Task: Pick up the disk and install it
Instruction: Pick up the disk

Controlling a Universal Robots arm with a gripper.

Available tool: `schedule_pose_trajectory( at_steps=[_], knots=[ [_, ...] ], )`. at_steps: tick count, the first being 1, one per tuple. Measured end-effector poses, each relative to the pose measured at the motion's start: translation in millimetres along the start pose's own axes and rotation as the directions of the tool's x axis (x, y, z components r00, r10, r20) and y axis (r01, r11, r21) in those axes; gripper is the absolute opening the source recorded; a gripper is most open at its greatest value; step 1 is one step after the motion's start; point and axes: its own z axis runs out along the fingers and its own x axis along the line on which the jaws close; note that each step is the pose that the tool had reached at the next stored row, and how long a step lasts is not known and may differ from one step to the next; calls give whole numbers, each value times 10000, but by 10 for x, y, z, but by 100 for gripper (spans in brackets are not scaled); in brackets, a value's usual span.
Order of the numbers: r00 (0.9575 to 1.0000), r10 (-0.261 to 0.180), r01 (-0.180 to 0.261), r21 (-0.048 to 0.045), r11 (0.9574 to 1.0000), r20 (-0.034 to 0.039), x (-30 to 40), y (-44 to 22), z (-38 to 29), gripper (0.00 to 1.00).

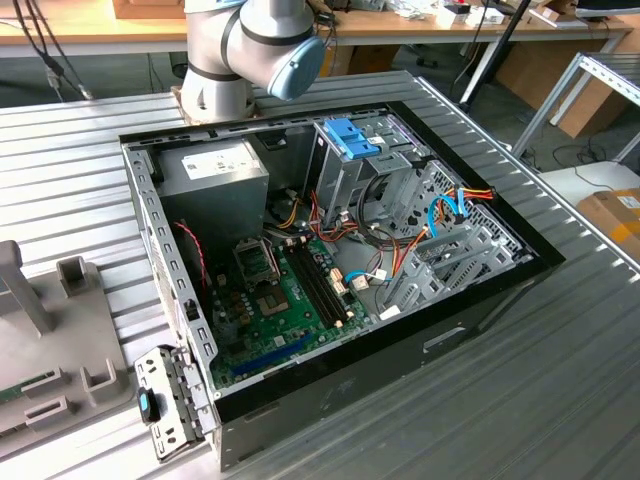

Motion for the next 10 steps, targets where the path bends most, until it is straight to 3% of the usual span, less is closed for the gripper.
schedule_pose_trajectory(
  at_steps=[10],
  knots=[
    [10000, 0, 0, 7, 10000, 1, -13, 6, -498, 37]
  ],
)
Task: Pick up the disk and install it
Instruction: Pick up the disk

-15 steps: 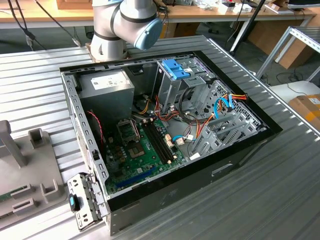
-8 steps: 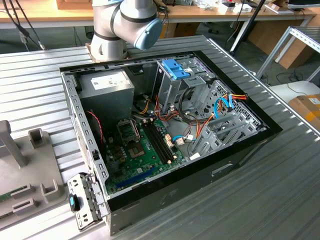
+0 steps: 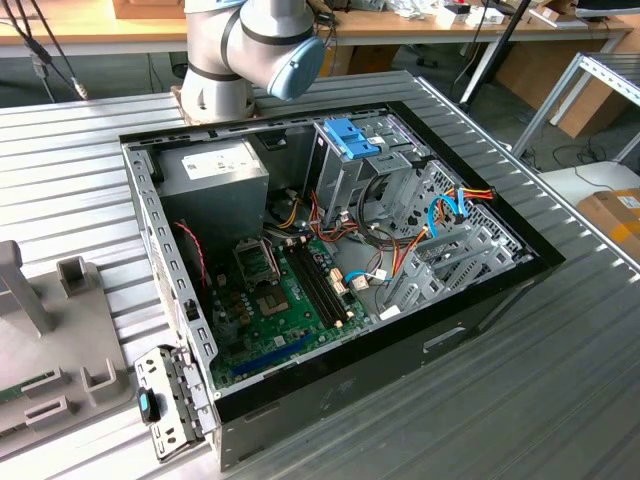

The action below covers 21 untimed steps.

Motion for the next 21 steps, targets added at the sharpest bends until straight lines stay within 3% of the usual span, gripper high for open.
schedule_pose_trajectory(
  at_steps=[2, 9, 13, 15, 17, 21],
  knots=[
    [10000, 0, 0, 1, 10000, -2, -4, 1, -125, 37],
    [10000, 0, 0, 10, 10000, -2, -12, 4, -452, 37],
    [10000, 0, 0, 13, 10000, 0, -12, -2, -454, 37],
    [10000, 0, 0, 12, 10000, -1, -12, -42, -455, 37],
    [10000, -1, 1, 12, 10000, -1, -11, -131, -456, 37],
    [10000, 0, 0, 12, 10000, 0, -10, -218, -457, 37]
  ],
)
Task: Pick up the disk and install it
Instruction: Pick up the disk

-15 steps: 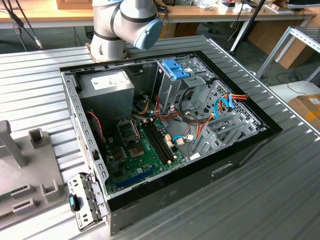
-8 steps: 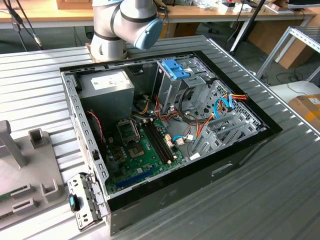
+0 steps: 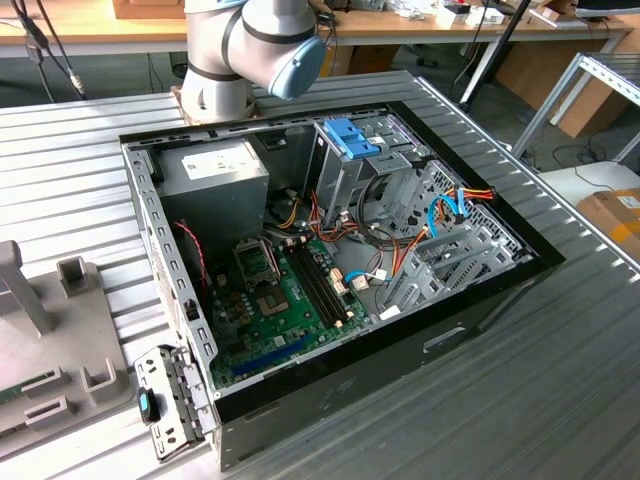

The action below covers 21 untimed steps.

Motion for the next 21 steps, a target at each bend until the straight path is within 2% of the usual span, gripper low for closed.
schedule_pose_trajectory(
  at_steps=[2, 3, 5, 8, 14, 21],
  knots=[
    [10000, -1, 1, 0, 10000, 0, 1, -58, -1, 37],
    [10000, 0, 0, -1, 10000, 0, 1, -118, -2, 37],
    [10000, -1, 1, 0, 10000, -1, 2, -177, -2, 37],
    [10000, -1, 1, 0, 10000, -1, 3, -347, -4, 37],
    [10000, -1, 1, 0, 10000, 0, 5, -542, -5, 37],
    [10000, 0, 0, -1, 10000, 0, 7, -728, -7, 37]
  ],
)
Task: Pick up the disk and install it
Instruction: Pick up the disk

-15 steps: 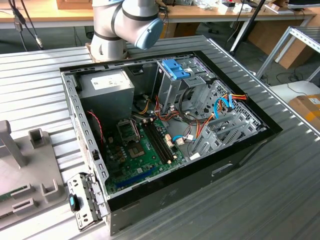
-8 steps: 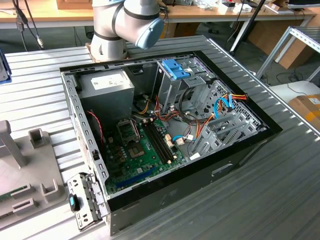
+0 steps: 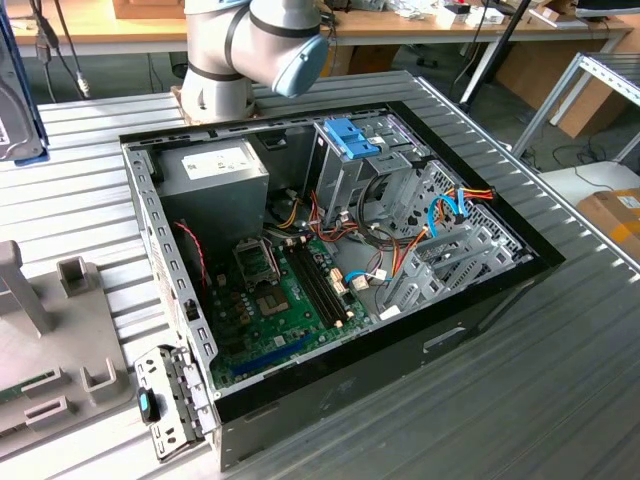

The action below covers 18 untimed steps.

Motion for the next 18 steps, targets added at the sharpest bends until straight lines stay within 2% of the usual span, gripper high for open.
schedule_pose_trajectory(
  at_steps=[1, 3, 5, 12, 18],
  knots=[
    [10000, 0, 0, 0, 10000, -1, 0, -22, 0, 37],
    [10000, -1, 1, 0, 10000, -1, 1, -122, -1, 37],
    [10000, 0, 0, 1, 10000, 0, 1, -143, -1, 37],
    [10000, -2, 2, -1, 10000, -1, 1, -151, -2, 37],
    [10000, -1, 1, 0, 10000, 0, 3, -288, -3, 37]
  ],
)
